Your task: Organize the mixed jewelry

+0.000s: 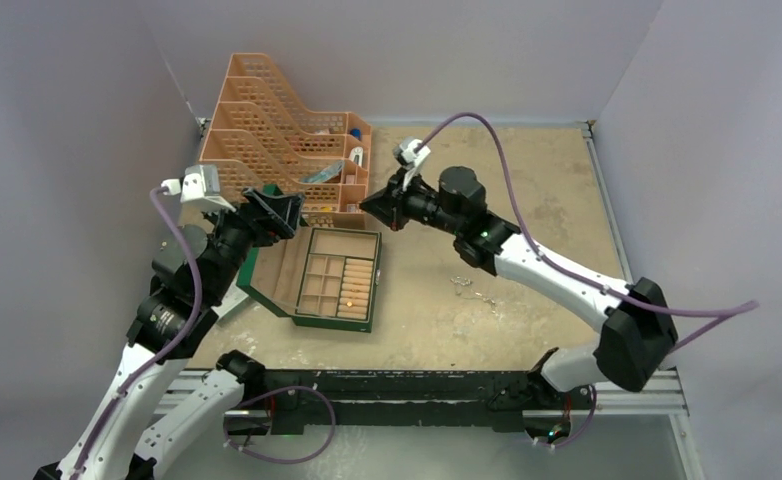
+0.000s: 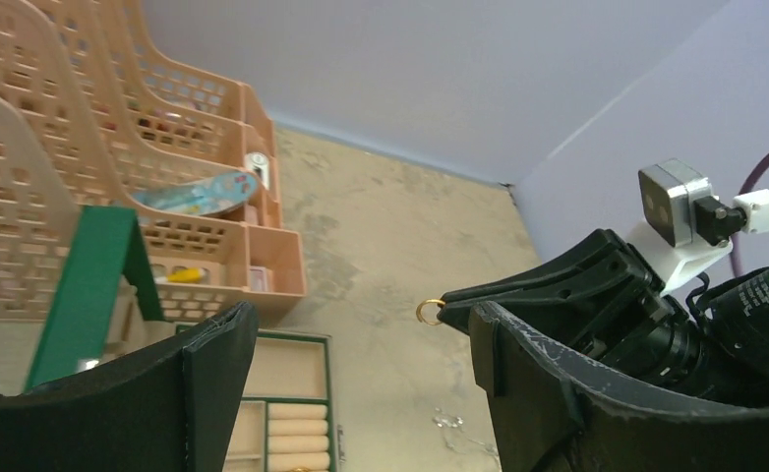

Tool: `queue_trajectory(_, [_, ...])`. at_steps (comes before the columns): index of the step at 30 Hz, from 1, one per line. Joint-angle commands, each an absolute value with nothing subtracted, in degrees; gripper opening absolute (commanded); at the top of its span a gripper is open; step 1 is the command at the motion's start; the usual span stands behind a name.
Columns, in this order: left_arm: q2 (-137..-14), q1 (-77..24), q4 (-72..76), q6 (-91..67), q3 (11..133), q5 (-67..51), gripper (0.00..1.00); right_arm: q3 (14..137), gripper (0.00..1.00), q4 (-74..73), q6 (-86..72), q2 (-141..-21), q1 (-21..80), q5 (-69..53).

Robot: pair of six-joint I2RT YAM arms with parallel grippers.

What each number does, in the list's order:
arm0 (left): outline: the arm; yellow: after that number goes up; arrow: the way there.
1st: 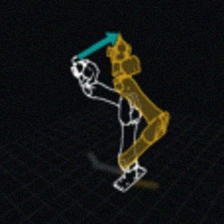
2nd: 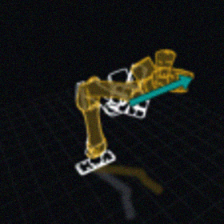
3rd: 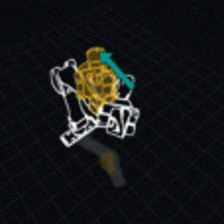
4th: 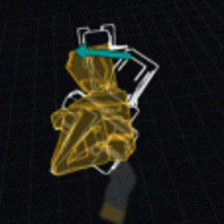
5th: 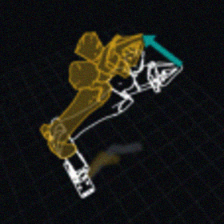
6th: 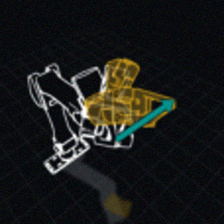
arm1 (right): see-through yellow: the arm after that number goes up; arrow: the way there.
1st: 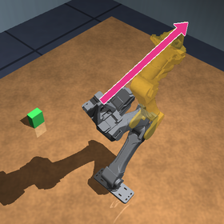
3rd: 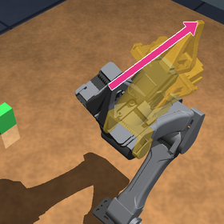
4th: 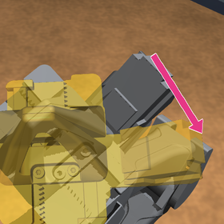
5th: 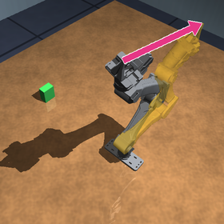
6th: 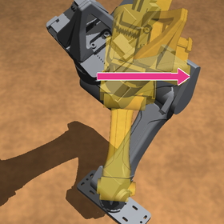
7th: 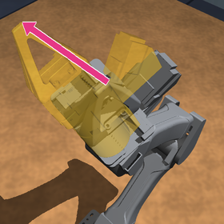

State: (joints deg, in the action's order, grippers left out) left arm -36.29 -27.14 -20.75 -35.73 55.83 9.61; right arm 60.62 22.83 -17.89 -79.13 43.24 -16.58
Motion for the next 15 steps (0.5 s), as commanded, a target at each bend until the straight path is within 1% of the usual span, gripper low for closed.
queue_trajectory(1, [-36.64,-27.16,-20.34,-29.45,57.34,17.47,0.79,68.72,0.00,14.37,-2.33,-84.09,43.56,-20.44])
queue_trajectory(8, [-34.14,-27.16,-20.19,-27.74,54.51,22.10,0.79,80.49,0.00,-2.39,9.70,-94.71,44.14,-22.85])
queue_trajectory(15, [-32.78,-27.08,-19.87,-26.79,53.38,24.70,0.78,87.99,0.00,-15.36,18.49,-103.43,46.76,-19.46])
